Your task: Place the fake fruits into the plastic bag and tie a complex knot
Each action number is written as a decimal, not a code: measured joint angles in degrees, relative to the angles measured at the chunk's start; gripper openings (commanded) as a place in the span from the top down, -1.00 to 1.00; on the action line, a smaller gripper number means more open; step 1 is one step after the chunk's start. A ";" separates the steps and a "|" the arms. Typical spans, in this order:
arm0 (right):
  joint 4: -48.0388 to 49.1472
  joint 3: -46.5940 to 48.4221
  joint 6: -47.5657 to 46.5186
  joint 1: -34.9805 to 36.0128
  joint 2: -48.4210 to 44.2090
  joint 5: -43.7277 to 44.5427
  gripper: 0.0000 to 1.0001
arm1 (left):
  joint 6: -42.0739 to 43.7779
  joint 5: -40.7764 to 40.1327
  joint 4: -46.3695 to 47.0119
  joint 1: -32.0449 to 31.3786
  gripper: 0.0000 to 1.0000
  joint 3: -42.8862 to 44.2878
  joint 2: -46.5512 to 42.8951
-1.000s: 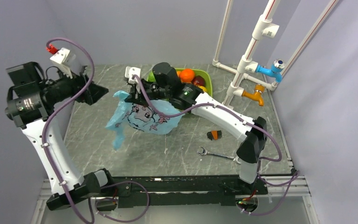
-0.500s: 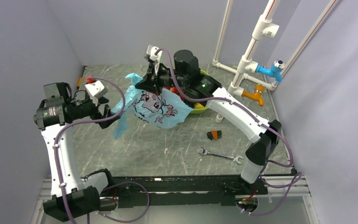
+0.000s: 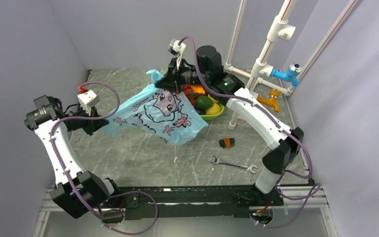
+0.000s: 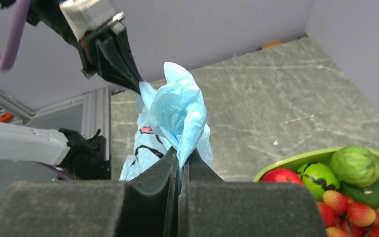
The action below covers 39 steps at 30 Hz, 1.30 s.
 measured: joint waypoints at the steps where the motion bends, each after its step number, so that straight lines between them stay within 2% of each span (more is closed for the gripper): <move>1: -0.22 -0.68 0.15 0.24 0.00 0.31 1.00 | 1.40 0.33 -2.03 1.29 1.00 0.55 0.39; 4: -0.42 -2.58 0.07 0.94 0.00 3.52 1.00 | 3.72 -0.33 -5.62 2.86 1.00 0.59 -0.81; 7: -0.44 -3.61 -0.85 1.79 0.46 9.44 1.00 | 1.99 -1.44 -6.36 3.04 1.00 0.74 -2.27; 8: -0.33 -3.54 -1.31 2.21 1.03 11.32 0.91 | 0.72 -1.88 -6.54 3.04 1.00 1.29 -1.92; 9: -0.20 -3.39 -1.70 2.56 1.70 12.92 0.72 | -0.44 -2.32 -6.43 3.06 1.00 1.90 -1.38; 12: 0.52 -1.60 -2.80 3.28 6.16 17.31 -0.38 | -9.57 -4.22 -2.56 3.02 1.00 3.78 2.38; 15: -1.55 6.45 -4.55 2.84 14.71 20.52 -0.93 | -22.47 -7.63 5.33 2.19 1.00 3.93 6.38; 18: -6.38 11.96 -6.62 1.53 19.85 21.97 -0.98 | -34.07 -12.09 13.42 -0.63 1.00 3.93 10.05; 21: -11.61 9.88 -9.05 0.17 17.68 21.59 -0.98 | -43.25 -16.68 19.08 -4.07 1.00 3.93 13.38; 24: -15.17 0.09 -12.39 -0.96 9.03 18.84 -0.88 | -49.55 -20.48 22.62 -5.75 1.00 3.93 15.69; 27: -17.16 -14.03 -18.58 -0.96 -3.37 14.36 -0.60 | -53.44 -22.86 24.79 -5.88 1.00 4.13 17.75; 30: -18.58 -23.08 -24.06 0.39 -11.58 11.74 -0.57 | -54.53 -24.46 25.03 -6.14 1.00 6.38 21.00; 35: -16.65 -23.02 -27.65 2.43 -5.90 11.91 -0.69 | -54.88 -25.79 25.11 -7.54 1.00 12.72 26.91; 39: -13.97 -24.55 -29.53 3.37 -0.24 14.27 -0.75 | -54.86 -26.38 25.14 -8.31 1.00 13.77 28.02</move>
